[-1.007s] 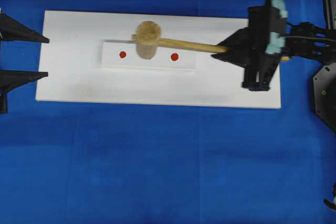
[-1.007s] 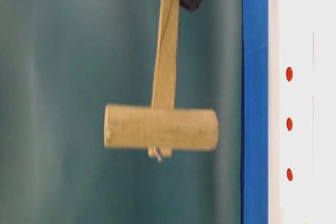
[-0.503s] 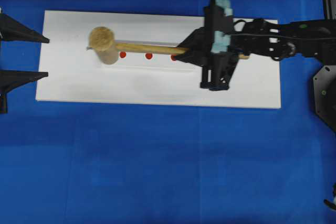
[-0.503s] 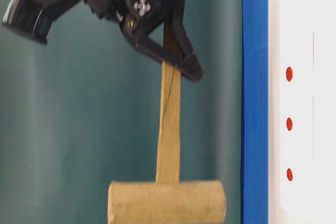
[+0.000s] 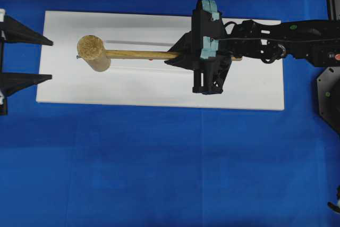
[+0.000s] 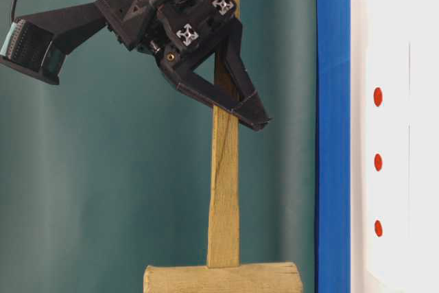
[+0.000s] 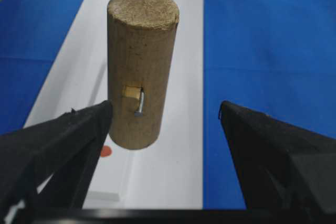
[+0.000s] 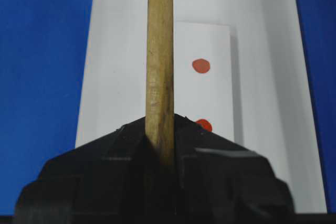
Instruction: Hit the mark with a hammer.
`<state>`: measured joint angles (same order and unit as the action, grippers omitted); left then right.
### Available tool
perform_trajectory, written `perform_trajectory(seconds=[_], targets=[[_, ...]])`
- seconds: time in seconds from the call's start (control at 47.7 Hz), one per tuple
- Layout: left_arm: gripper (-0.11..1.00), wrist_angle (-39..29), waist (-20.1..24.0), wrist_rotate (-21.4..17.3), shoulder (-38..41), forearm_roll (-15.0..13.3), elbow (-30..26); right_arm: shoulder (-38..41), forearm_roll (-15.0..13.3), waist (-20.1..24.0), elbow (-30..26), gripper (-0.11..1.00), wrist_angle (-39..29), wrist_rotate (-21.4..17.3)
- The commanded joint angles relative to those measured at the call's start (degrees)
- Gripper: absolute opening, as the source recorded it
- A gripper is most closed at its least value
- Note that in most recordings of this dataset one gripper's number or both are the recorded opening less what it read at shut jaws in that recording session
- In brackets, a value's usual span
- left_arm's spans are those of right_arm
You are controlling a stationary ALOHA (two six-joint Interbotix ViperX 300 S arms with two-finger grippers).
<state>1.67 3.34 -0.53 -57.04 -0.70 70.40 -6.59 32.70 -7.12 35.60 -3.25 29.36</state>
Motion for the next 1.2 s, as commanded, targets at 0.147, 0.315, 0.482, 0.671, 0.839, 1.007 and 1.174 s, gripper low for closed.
perform_trajectory(seconds=[0.147, 0.315, 0.482, 0.671, 0.839, 1.007, 1.174], targets=[[0.81, 9.8, 1.2, -0.4, 8.5, 0.0, -1.3, -0.8, 0.0, 0.1, -1.9, 0.01, 0.6, 0.1], [0.84, 13.9, 2.3, -0.3, 14.2, 0.1, -2.4, -0.9, 0.0, 0.2, -1.9, 0.01, 0.4, 0.1], [0.88, 18.1, 2.3, -0.3, 21.1, 0.1, -4.7, -0.9, -0.1, 0.2, -1.9, 0.01, 0.6, 0.1], [0.91, 19.4, 2.3, -0.1, 29.2, 0.1, -9.1, -0.8, 0.0, 0.2, -1.9, 0.01, 0.6, 0.1], [0.91, 19.3, 2.2, -0.8, 34.6, 0.1, -13.1, -0.9, 0.0, 0.2, -1.9, 0.01, 0.6, 0.1], [0.91, 19.3, 2.2, -1.7, 36.4, 0.1, -14.3, -0.9, 0.0, 0.2, -1.8, 0.01, 0.4, 0.1], [0.89, 19.2, 2.3, -1.8, 36.2, 0.1, -14.2, -0.8, -0.1, 0.2, -1.9, 0.01, 0.4, 0.1]])
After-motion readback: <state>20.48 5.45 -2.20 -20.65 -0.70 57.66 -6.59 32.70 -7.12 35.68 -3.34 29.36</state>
